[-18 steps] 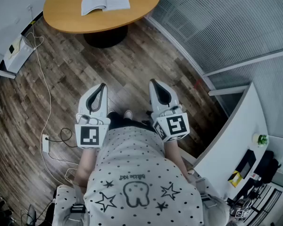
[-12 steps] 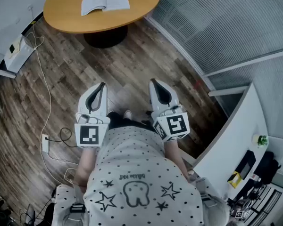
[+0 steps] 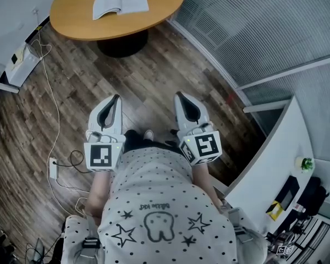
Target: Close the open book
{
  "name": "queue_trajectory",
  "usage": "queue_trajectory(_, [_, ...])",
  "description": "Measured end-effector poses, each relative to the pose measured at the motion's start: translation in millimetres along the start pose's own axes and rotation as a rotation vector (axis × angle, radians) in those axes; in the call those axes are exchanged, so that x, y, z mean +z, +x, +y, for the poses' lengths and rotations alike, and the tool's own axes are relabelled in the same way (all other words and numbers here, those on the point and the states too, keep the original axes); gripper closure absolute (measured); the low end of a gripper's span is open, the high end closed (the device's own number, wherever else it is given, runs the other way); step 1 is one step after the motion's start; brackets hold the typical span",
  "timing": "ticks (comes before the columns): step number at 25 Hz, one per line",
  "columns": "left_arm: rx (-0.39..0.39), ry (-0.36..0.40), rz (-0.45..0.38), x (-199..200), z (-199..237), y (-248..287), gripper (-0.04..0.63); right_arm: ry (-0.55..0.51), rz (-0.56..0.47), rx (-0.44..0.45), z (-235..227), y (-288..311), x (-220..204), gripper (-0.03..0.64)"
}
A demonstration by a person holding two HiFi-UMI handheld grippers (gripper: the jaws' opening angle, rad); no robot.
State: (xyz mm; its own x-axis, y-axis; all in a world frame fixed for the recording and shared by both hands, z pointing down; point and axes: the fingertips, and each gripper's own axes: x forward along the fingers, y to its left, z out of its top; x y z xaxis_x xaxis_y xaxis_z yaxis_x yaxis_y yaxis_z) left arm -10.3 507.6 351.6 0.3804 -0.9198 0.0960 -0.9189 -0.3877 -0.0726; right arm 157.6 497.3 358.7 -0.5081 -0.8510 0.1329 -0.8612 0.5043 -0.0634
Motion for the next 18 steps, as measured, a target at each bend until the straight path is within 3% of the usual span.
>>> queue_trajectory(11, [0.012, -0.023, -0.013, 15.6, 12.6, 12.7, 0.583, 0.076, 0.007, -0.02, -17.7, -3.7, -8.0, 0.612])
queue_trajectory(18, [0.024, -0.057, 0.007, 5.1, 37.5, 45.7, 0.583, 0.082, 0.046, -0.036, -34.2, 31.1, -13.0, 0.612])
